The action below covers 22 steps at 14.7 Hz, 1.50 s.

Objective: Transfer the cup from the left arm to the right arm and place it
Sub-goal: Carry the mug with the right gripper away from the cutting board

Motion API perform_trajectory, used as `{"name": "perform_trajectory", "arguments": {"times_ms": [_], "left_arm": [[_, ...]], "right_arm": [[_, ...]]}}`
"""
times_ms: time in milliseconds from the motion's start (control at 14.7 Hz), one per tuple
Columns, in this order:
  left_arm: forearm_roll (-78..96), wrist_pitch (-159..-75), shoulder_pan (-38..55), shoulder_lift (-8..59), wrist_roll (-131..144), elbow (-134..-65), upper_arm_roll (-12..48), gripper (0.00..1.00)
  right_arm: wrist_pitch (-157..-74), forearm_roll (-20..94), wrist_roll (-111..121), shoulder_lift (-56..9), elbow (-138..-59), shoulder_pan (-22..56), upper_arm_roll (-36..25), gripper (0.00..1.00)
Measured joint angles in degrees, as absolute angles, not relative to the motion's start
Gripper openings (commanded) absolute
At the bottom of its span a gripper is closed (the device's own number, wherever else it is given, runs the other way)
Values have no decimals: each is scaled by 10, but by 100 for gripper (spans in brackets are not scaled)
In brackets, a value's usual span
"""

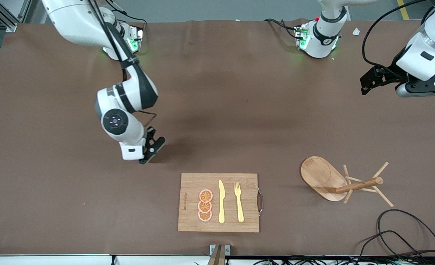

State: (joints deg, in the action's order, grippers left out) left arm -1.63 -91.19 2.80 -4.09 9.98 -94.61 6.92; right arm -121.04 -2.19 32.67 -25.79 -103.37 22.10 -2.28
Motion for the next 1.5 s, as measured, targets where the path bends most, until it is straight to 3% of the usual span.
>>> {"name": "perform_trajectory", "arguments": {"times_ms": [409, 750, 1500], "left_arm": [[-16, -912, 28, -41, 100, -946, 69, 100], [-16, -912, 28, -41, 100, -946, 69, 100], [-16, -912, 26, -41, 93, -946, 68, 100]], "right_arm": [[-1363, -36, 602, -212, -1165, 93, -25, 2], [-1371, -36, 750, -187, -1203, 16, -24, 2], [-1405, -36, 816, -119, -1325, -24, -23, 2]]}}
